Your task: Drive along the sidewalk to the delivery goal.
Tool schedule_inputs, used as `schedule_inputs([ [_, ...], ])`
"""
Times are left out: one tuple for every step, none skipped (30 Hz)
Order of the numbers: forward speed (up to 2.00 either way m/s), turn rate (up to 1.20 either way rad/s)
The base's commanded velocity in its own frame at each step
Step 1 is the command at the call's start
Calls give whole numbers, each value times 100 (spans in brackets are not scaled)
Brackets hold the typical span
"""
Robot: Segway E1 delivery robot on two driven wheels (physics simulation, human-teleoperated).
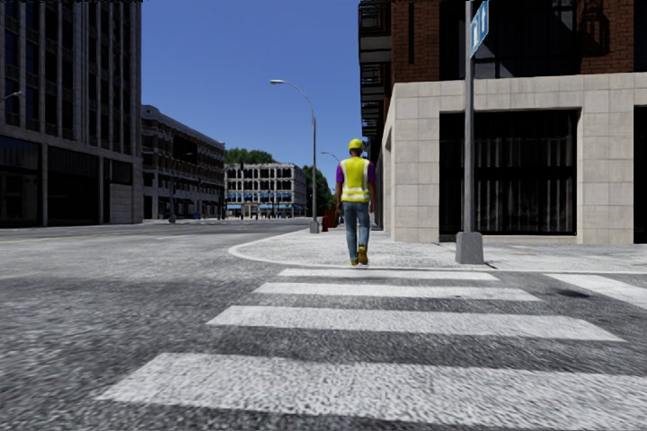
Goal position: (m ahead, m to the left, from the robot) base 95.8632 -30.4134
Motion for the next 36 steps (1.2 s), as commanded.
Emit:
schedule_inputs([
  [164,-59],
  [164,-59],
  [164,-59],
  [164,-59],
  [164,-59],
  [164,-58],
  [168,-36],
  [183,0],
  [183,0],
  [188,0],
  [190,0],
  [190,0],
  [191,0],
  [191,0],
  [191,0],
  [191,0],
  [191,0],
  [191,0],
  [191,0],
  [191,0],
  [191,0],
  [191,0],
  [191,0],
  [192,0],
  [192,0],
  [200,0],
  [200,0],
  [200,0],
  [200,0],
  [200,0],
  [199,0],
  [199,0],
  [195,0],
  [194,0],
  [193,0],
  [193,0],
])
